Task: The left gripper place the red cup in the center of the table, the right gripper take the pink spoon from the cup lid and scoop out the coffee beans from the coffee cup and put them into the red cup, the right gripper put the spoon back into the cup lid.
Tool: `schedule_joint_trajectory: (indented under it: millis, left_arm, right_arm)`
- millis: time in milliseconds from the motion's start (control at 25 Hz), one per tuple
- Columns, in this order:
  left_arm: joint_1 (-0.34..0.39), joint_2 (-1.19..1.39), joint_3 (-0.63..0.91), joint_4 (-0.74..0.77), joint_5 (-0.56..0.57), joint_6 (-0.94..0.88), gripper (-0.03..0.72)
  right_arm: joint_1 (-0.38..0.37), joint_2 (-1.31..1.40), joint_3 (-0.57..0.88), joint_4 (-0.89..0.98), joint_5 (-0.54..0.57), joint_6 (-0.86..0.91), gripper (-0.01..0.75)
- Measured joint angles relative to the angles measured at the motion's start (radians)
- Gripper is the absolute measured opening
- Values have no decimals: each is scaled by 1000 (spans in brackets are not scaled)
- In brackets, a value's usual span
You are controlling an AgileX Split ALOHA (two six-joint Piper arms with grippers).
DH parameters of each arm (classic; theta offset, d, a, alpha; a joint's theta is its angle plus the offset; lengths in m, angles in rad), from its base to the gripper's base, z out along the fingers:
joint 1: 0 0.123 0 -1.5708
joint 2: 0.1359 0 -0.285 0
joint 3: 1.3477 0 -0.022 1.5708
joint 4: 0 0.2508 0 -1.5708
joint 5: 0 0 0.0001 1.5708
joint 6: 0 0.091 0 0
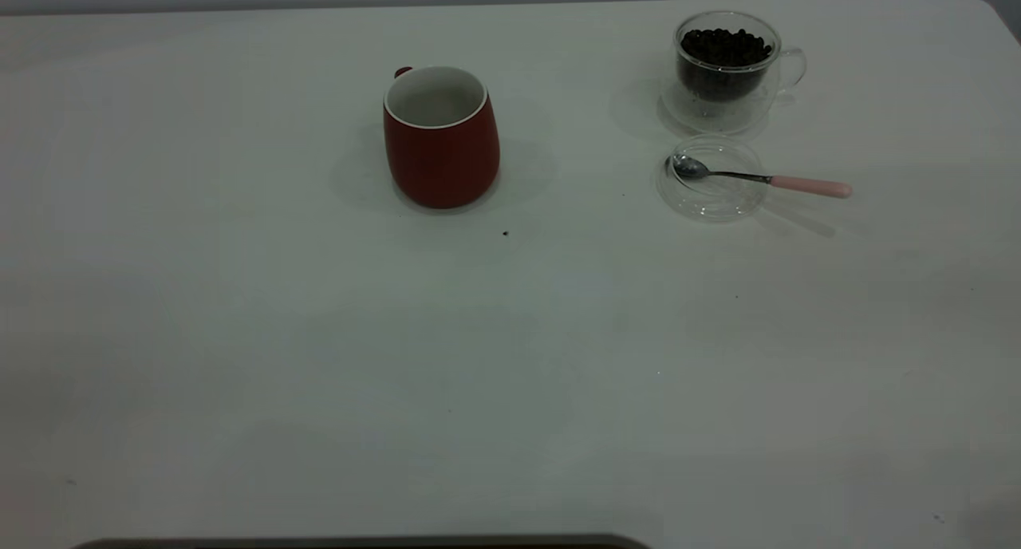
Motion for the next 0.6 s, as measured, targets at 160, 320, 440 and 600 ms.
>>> schedule_joint_trajectory:
  millis: [160,320,440,600]
  left_arm:
    - [0,0,0,0,0,0,587]
    - [0,0,0,0,0,0,587]
    - [0,0,0,0,0,0,587]
    - [0,0,0,0,0,0,587]
  right_arm:
    - [0,-107,84,-87,-81,82,457]
    - [0,-182,115,-115,-89,112,456]
    - [0,-224,115,-116,-92,115,456]
    - [0,-300,115,-116,-91,116,456]
